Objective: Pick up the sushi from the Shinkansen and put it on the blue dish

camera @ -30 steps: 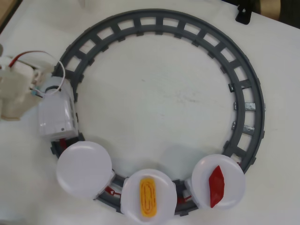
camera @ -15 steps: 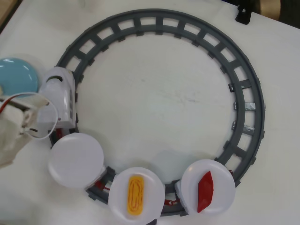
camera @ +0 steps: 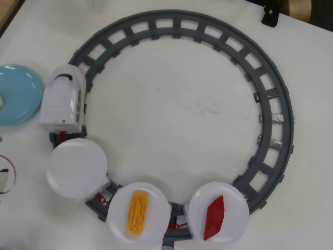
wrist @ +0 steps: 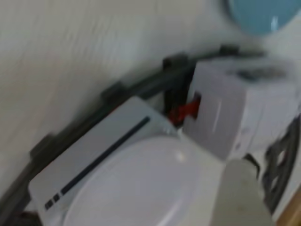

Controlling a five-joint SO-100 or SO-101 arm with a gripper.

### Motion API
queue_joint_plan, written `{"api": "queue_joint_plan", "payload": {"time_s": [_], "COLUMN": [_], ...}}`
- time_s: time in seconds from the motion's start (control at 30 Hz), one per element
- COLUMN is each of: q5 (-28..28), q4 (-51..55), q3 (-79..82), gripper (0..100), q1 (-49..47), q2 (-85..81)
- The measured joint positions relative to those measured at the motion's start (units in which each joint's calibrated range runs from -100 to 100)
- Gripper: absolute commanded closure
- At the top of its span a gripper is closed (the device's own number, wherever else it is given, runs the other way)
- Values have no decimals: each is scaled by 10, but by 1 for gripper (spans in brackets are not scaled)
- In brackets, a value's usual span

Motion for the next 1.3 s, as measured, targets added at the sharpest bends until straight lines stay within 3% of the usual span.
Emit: {"api": "queue_joint_plan", "payload": {"time_s": [0.13, 0.3, 0.6, 0.7, 1.1, 1.3], "q5": [17, 13, 6, 6, 6, 6], "q4": [-59, -161, -270, -277, -208, -201], "q3": [93, 214, 321, 338, 421, 429], "gripper": [78, 91, 93, 97, 97, 97], "q1": [-52, -136, -213, -221, -229, -245], "q2": [-39, -43, -49, -54, -286, -326]}}
